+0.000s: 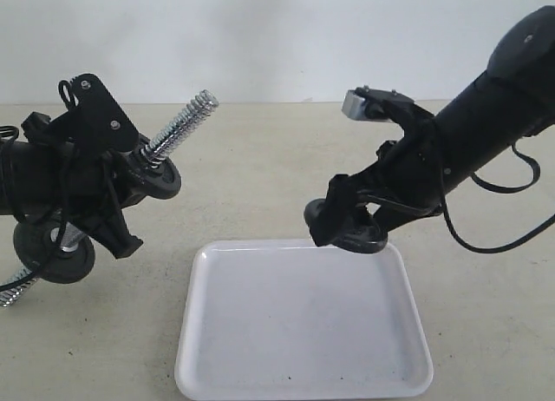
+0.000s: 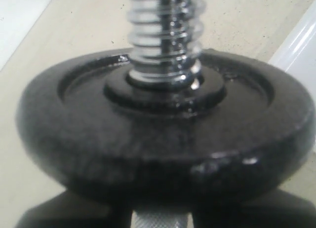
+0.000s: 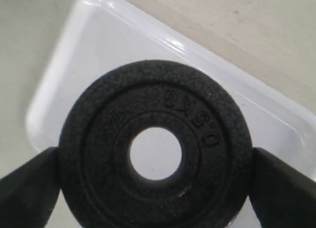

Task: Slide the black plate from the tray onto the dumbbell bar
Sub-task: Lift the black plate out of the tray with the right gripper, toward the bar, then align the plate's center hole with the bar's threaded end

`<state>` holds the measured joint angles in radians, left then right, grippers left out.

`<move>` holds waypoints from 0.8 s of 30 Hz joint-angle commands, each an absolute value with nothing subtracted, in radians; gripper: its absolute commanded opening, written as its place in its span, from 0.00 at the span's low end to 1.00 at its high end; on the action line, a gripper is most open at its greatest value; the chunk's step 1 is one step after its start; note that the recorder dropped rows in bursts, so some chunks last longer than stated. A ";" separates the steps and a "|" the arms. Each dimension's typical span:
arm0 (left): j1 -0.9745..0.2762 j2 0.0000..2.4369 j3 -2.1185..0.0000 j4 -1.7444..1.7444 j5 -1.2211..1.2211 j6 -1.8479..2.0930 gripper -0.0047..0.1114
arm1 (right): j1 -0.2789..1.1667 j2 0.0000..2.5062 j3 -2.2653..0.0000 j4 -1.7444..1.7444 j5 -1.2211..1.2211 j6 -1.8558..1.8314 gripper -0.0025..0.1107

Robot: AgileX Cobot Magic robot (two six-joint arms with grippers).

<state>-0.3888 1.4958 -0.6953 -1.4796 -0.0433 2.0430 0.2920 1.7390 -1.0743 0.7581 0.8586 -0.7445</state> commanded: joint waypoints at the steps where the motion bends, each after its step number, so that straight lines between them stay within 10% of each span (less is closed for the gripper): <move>1: -0.391 1.449 -0.732 -1.484 -0.076 2.031 0.08 | 0.241 1.717 -1.079 1.020 0.959 -0.941 0.03; 24: -0.391 1.449 -0.688 -1.484 0.119 2.034 0.08 | 0.237 1.717 -1.168 1.486 1.221 -1.125 0.03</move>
